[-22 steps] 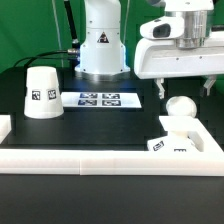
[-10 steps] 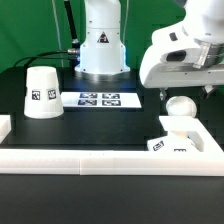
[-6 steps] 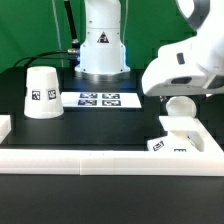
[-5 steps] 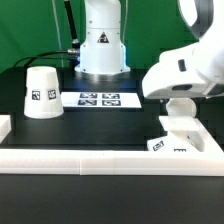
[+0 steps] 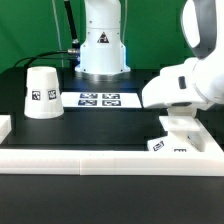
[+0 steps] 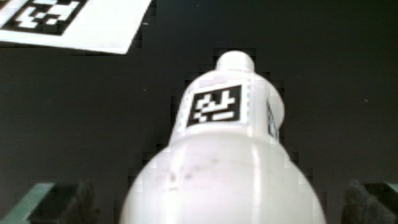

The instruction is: Assemble lamp

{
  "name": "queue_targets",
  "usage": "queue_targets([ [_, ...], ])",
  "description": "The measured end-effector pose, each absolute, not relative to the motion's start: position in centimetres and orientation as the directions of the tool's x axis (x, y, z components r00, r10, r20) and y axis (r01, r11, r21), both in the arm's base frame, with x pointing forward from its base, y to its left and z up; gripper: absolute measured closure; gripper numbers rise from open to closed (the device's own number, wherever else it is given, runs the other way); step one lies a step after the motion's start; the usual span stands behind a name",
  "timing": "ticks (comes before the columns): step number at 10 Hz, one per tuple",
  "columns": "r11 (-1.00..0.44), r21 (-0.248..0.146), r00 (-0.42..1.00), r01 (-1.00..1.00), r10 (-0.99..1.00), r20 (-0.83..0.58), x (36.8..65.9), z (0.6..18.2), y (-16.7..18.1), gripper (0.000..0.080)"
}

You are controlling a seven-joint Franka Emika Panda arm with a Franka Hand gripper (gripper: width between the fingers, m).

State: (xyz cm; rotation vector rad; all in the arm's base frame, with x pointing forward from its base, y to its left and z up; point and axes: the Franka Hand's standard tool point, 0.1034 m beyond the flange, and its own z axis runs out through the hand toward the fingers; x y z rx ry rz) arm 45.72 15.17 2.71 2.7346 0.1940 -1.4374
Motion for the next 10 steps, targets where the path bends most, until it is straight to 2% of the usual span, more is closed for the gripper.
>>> queue_targets([
  [5,-0.992,-0.016,0.592,0.126,0.088,-0.801,45.2,1.0,15.1,0.01],
  [7,-0.993,-0.002,0.59,0.118,0.071,-0.805,44.8,0.7,15.1,0.01],
  [8,-0.993,0.006,0.59,0.114,0.063,-0.805,44.7,0.7,15.1,0.0122],
  [9,-0.994,0.007,0.59,0.113,0.062,-0.805,44.7,0.7,15.2,0.0228],
  [10,-0.994,0.006,0.59,0.113,0.062,-0.805,44.8,0.7,15.1,0.0228],
])
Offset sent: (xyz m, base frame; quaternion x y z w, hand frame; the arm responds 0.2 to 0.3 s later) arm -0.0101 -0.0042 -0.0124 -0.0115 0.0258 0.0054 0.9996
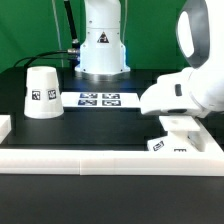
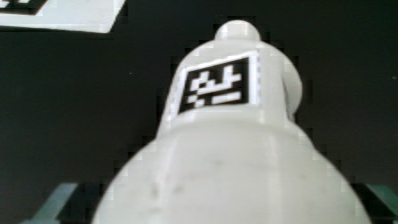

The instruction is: Assemble lamp

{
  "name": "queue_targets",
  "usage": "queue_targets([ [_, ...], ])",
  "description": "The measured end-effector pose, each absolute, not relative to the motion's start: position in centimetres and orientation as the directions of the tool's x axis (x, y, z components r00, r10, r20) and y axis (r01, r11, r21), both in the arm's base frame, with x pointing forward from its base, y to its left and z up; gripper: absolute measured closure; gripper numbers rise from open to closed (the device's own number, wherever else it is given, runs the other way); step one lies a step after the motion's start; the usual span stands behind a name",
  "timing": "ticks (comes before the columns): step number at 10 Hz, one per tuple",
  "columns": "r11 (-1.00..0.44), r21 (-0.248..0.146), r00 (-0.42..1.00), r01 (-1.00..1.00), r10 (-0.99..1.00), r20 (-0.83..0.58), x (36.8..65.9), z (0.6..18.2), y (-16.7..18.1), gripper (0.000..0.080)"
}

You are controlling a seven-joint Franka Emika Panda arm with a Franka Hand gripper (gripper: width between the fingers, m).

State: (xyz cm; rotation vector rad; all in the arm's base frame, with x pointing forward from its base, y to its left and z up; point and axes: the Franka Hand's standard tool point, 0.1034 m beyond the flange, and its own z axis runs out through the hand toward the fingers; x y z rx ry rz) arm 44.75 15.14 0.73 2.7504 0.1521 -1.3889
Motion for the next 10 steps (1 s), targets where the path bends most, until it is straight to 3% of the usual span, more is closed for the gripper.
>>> queue_targets([
  [5,-0.993,0.002,0.59,0.115,0.067,-0.805,44.8,0.8,15.1,0.0227],
  [8,-0.99,-0.052,0.577,0.132,0.12,-0.808,46.0,4.0,13.7,0.0225],
  [10,-0.99,-0.061,0.588,0.128,0.126,-0.799,46.9,5.7,13.1,0.0225],
])
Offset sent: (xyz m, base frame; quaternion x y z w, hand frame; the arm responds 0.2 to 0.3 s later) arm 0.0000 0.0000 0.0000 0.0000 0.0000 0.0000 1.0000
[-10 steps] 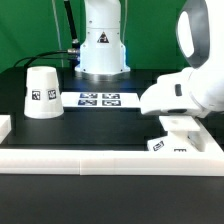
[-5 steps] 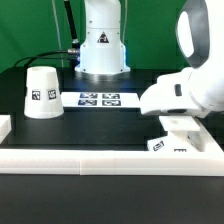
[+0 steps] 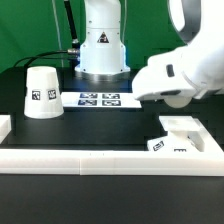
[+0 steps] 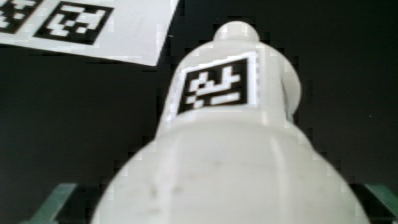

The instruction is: Assemble lamp

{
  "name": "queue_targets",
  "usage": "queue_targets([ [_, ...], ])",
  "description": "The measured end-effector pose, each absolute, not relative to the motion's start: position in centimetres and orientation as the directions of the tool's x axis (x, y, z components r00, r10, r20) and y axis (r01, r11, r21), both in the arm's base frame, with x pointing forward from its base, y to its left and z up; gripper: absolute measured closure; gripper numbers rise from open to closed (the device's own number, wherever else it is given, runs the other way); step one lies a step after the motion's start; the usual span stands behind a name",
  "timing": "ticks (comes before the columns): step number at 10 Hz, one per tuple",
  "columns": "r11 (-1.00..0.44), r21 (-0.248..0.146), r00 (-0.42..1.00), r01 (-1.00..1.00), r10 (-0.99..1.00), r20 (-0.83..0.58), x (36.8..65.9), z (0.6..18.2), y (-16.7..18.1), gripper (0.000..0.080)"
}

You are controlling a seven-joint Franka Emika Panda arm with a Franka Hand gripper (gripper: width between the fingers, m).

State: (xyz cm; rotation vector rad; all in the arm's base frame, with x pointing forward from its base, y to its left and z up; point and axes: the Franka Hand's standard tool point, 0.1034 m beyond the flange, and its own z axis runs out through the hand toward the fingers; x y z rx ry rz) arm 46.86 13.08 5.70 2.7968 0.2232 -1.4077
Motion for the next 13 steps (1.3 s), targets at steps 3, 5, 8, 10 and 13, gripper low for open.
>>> queue_targets([
  [3,-0.99,-0.067,0.621,0.123,0.13,-0.773,48.4,6.9,12.6,0.0225],
  [5,-0.99,-0.068,0.64,0.122,0.131,-0.757,48.6,6.6,12.7,0.0225],
  [8,-0.987,-0.084,0.781,0.137,0.159,-0.604,49.9,6.7,12.3,0.0225],
  [10,-0.985,-0.087,0.871,0.148,0.172,-0.461,51.9,7.7,12.1,0.0225],
  [13,-0.983,-0.082,0.938,0.165,0.182,-0.295,51.7,9.2,11.0,0.0225],
])
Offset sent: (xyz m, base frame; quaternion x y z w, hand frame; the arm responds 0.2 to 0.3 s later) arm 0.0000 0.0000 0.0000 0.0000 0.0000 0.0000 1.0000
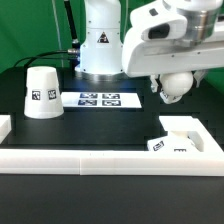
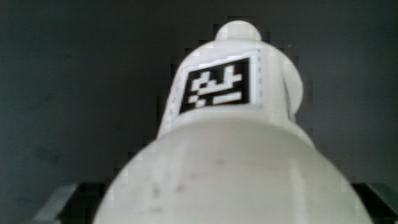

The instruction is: Assemble lamp

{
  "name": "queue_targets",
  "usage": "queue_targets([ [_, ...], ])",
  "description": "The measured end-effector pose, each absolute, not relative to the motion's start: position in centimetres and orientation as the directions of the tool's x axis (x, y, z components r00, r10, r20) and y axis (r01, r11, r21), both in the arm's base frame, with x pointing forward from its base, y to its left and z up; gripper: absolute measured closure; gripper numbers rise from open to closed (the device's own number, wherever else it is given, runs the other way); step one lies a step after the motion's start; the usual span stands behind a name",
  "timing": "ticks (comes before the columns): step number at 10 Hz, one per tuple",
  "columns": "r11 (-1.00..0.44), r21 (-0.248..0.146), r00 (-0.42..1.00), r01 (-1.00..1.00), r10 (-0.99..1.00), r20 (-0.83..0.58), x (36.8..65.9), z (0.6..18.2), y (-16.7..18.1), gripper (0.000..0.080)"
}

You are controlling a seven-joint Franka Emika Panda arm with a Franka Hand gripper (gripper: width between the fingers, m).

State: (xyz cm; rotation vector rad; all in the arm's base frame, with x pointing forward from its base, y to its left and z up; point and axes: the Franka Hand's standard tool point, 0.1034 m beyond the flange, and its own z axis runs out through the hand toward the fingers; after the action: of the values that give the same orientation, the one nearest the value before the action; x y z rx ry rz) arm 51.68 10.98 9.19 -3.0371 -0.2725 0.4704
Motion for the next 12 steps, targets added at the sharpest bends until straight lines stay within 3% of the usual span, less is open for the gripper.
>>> queue_targets([
  [3,-0.984,-0.064,0.982,0.166,0.171,-0.076,52.5,11.2,10.2,0.0225],
  [5,-0.985,-0.053,0.985,0.166,0.162,0.066,53.1,10.8,10.1,0.0225],
  [8,-0.976,-0.04,0.973,0.213,0.208,0.098,53.6,10.8,9.3,0.0225],
  [12,-0.959,-0.02,0.949,0.283,0.277,0.151,57.7,13.8,8.5,0.0225],
])
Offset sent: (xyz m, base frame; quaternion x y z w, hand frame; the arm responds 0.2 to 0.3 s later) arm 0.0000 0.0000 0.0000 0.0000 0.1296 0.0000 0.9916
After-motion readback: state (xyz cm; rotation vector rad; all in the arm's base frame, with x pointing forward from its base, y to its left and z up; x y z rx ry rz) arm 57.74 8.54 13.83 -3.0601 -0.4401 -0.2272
